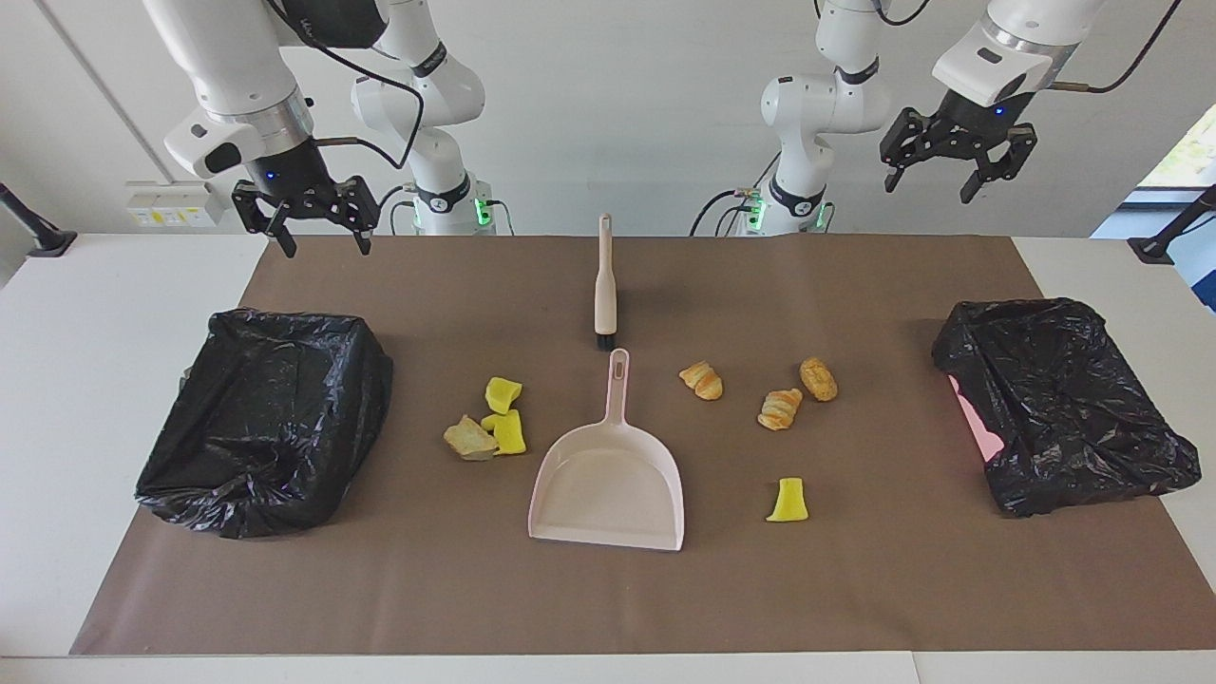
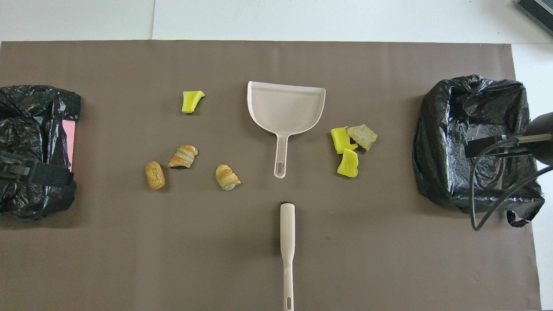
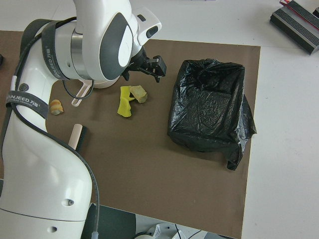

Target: Sweep and dump trash in bin

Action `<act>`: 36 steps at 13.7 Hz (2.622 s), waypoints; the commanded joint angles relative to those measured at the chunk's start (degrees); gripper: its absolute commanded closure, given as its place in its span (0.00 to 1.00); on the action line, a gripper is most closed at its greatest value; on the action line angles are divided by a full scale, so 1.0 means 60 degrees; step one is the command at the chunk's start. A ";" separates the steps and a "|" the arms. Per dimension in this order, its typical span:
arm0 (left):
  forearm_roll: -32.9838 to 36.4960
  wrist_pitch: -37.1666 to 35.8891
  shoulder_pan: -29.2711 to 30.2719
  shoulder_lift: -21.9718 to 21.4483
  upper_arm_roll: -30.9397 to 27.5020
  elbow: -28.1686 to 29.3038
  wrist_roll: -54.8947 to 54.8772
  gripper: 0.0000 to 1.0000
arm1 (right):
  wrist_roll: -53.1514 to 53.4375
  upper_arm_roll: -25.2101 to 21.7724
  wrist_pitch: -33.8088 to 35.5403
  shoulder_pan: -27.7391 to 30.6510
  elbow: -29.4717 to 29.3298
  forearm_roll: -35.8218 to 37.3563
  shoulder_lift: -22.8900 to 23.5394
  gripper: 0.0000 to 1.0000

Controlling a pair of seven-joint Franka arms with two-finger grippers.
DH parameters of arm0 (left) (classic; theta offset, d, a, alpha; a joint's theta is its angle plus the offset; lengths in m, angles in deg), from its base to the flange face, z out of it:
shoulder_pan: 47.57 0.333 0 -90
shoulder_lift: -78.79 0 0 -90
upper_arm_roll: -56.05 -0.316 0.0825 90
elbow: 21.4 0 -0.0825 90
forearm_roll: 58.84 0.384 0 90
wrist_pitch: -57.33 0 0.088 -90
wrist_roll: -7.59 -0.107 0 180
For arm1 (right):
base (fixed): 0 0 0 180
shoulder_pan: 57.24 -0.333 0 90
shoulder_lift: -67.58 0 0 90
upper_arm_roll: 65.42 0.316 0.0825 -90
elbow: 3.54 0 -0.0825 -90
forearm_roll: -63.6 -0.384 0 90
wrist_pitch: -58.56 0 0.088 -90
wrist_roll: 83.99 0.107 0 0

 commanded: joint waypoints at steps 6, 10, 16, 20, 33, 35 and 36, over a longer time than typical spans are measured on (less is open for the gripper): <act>0.0032 0.0507 -0.1204 -0.0660 -0.0020 0.1301 0.1059 0.00 | -0.0178 0.0012 0.0221 0.0071 0.0244 -0.0113 -0.0233 0.00; 0.0002 0.1632 -0.2376 -0.0705 -0.0020 0.2515 0.1481 0.00 | -0.0193 0.0012 0.0221 0.0071 0.0244 -0.0113 -0.0233 0.00; -0.0377 0.3642 -0.4615 -0.0763 0.0010 0.4684 0.3753 0.00 | -0.0149 0.0012 0.0192 0.0115 0.0244 -0.0098 -0.0116 0.00; -0.0496 0.4799 -0.5789 -0.0661 0.0010 0.5624 0.4531 0.00 | -0.0061 0.0012 -0.0524 0.0100 0.0493 -0.0112 0.0541 0.00; -0.1038 0.7848 -0.9027 0.0687 0.0010 0.7425 0.7300 0.00 | 0.2074 0.0027 -0.2621 -0.1773 0.0113 -0.0843 0.2784 0.00; -0.1038 0.7934 -0.9160 0.0717 0.0010 0.7484 0.7461 0.00 | 0.3082 0.0041 -0.2650 -0.2153 -0.0514 -0.1327 0.3440 0.00; -0.1052 0.7978 -0.9146 0.0789 0.0010 0.7484 0.7461 0.02 | 0.3813 0.0041 -0.2650 -0.2619 -0.0939 -0.1270 0.3923 0.00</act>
